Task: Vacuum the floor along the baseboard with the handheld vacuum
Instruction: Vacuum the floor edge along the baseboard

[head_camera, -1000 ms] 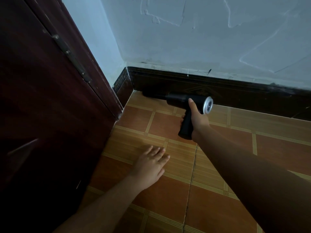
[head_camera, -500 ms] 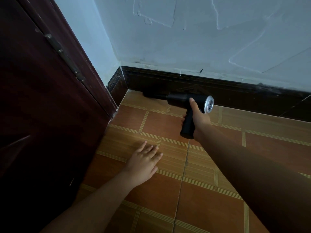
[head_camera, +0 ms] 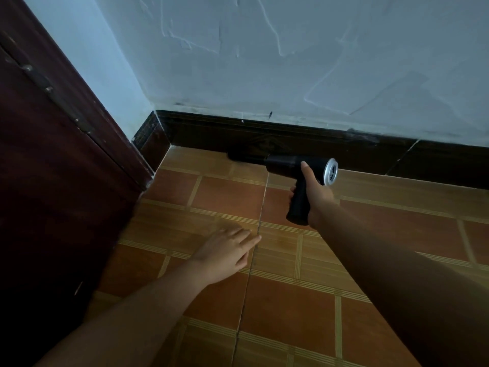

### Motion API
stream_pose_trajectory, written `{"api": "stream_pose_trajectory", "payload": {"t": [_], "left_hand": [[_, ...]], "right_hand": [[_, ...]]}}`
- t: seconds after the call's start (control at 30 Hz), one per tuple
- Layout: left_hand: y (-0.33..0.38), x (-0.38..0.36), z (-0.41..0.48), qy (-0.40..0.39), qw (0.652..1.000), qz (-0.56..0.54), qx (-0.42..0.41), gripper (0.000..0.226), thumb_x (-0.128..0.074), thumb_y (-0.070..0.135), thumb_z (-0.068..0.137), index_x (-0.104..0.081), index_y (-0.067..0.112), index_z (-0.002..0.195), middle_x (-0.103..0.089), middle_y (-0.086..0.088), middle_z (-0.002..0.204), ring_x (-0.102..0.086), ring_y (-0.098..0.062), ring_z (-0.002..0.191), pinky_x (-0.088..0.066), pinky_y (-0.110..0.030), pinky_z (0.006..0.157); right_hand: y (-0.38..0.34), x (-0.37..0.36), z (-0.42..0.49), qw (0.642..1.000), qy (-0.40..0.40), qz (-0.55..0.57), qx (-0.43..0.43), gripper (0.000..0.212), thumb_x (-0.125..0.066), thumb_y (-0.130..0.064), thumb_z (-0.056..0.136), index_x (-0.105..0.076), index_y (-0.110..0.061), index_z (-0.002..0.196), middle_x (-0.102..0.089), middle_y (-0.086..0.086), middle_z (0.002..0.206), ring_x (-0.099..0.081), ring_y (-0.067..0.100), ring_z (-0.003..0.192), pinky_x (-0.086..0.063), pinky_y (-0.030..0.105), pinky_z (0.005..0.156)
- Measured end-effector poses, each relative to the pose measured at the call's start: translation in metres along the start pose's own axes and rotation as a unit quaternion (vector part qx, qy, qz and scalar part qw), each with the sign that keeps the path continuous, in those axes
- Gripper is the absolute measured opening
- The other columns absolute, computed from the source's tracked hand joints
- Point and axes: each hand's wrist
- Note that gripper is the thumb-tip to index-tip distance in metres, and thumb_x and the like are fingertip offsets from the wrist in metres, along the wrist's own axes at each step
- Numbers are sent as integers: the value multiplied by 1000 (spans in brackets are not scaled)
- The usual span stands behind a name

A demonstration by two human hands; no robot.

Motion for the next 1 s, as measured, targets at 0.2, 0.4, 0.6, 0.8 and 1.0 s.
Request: {"api": "stream_pose_trajectory", "payload": {"t": [0.2, 0.4, 0.6, 0.8, 1.0], "left_hand": [[33, 8, 12, -47, 999, 23, -4, 52, -25, 35, 102, -10, 21, 150, -7, -5, 158, -9, -20, 144, -12, -36, 115], [40, 0, 19, -79, 994, 81, 0, 56, -24, 36, 102, -11, 9, 149, -12, -14, 156, -7, -24, 145, -5, -36, 117], [48, -3, 19, -91, 994, 52, 31, 60, -25, 38, 102, -6, 5, 149, -8, -12, 157, -4, -21, 145, -3, -31, 116], [47, -3, 19, -101, 993, 44, 40, 60, -25, 37, 101, -6, 7, 149, -6, -9, 158, -3, -19, 145, -3, -31, 116], [48, -2, 19, -97, 993, 48, 38, 59, -25, 36, 102, -7, 7, 149, -6, -9, 158, -3, -19, 145, -3, -31, 116]], "right_hand": [[-7, 37, -3, 1000, 16, 5, -5, 53, -72, -45, 76, -58, -5, 107, -62, 7, 74, -60, 18, 63, -52, 33, 61], [-17, 59, -8, 1000, 30, 5, 3, 51, -72, -45, 76, -59, -6, 107, -62, 7, 74, -60, 18, 63, -53, 32, 62], [-26, 86, -14, 999, 33, 1, 2, 49, -71, -45, 77, -59, -6, 106, -62, 7, 75, -60, 18, 64, -52, 32, 63], [-40, 118, -21, 998, 54, -4, 11, 37, -69, -42, 79, -58, -9, 93, -61, 6, 74, -59, 17, 64, -50, 31, 62], [-40, 134, -22, 998, 54, 11, 4, 40, -70, -43, 79, -59, -9, 97, -60, 6, 73, -58, 17, 64, -49, 31, 61]]}}
Point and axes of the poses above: each hand's wrist, its own z-axis towards the middle knuckle, its own x-axis out of the back of the hand, y = z × x
